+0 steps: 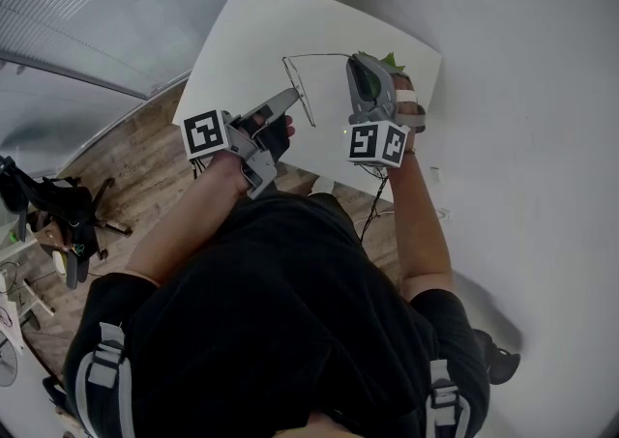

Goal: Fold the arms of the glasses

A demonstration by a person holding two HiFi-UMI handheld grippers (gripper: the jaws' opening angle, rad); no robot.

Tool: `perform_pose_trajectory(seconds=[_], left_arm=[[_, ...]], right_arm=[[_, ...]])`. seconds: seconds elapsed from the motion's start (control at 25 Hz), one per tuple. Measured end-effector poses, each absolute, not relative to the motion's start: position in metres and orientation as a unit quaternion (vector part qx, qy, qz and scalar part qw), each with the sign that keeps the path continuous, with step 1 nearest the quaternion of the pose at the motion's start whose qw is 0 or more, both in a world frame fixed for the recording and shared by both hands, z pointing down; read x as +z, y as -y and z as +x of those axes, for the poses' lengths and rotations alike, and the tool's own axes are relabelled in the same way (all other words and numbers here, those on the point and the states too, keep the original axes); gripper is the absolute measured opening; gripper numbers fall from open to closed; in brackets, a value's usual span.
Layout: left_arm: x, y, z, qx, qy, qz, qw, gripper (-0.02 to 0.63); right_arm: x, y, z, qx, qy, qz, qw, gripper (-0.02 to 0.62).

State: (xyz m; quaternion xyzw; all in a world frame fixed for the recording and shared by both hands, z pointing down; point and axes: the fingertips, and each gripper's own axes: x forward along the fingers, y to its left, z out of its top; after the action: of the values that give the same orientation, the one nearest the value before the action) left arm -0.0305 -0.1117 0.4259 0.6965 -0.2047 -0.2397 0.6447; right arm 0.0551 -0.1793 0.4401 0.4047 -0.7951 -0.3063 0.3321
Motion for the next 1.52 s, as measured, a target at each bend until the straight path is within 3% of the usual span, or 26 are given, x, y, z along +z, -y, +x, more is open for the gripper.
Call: perform_pose_trajectory(seconds=[1.52], left_arm=[[0.426,0.121,-0.047,-0.278,0.253,0.696,0.613,0.012]], right_arm=[[0.445,0.100,0.013,-0.305,0.851,0.319,0.284,0.041]])
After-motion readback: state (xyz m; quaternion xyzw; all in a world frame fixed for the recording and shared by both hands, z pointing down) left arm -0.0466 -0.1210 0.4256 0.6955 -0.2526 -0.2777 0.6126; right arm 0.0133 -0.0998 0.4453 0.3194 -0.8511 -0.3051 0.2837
